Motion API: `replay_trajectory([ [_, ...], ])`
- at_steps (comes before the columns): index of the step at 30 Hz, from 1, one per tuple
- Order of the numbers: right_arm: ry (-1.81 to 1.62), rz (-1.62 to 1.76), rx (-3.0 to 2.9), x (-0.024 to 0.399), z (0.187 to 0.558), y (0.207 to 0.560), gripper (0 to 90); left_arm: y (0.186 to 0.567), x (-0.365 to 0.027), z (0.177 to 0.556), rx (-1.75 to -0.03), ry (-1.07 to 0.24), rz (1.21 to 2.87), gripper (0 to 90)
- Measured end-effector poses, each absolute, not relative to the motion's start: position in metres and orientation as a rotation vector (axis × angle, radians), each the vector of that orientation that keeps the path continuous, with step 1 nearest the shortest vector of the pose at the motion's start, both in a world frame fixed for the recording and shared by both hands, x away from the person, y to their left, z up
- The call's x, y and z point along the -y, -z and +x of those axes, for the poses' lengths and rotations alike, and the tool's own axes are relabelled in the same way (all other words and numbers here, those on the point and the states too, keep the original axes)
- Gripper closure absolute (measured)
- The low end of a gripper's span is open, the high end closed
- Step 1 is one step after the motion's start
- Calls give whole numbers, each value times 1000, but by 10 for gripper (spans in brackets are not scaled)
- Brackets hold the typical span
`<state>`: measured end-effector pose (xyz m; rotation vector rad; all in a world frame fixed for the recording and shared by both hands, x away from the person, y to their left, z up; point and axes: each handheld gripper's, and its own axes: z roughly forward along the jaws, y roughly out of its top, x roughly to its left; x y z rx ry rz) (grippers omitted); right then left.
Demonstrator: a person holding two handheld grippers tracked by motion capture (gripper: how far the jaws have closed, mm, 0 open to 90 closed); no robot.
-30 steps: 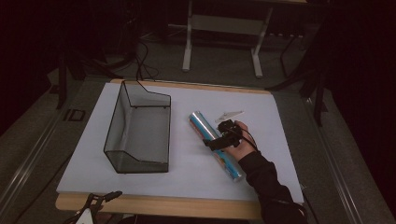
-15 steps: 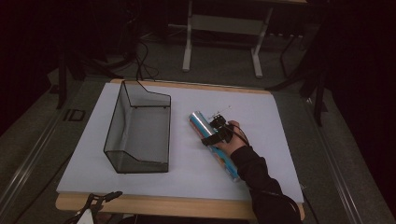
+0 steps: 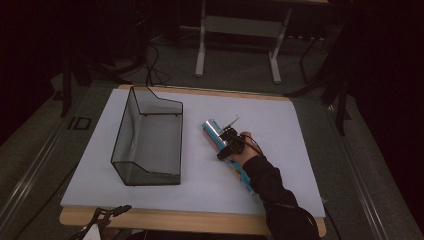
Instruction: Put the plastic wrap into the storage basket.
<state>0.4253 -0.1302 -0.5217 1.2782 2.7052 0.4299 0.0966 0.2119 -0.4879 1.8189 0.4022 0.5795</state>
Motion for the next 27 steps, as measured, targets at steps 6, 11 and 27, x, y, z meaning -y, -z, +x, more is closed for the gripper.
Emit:
replay_trajectory([
  [6, -446, 1284, -2688, 130, 424, 519, 307, 488, -212, 97, -405, -577, 1819, 1],
  [11, -500, 1266, -2670, 128, 422, 511, 310, 488, -212, 97, -403, -577, 1820, 1],
  [27, -691, 1200, -2608, 119, 414, 463, 317, 488, -212, 97, -402, -579, 1820, 1],
])
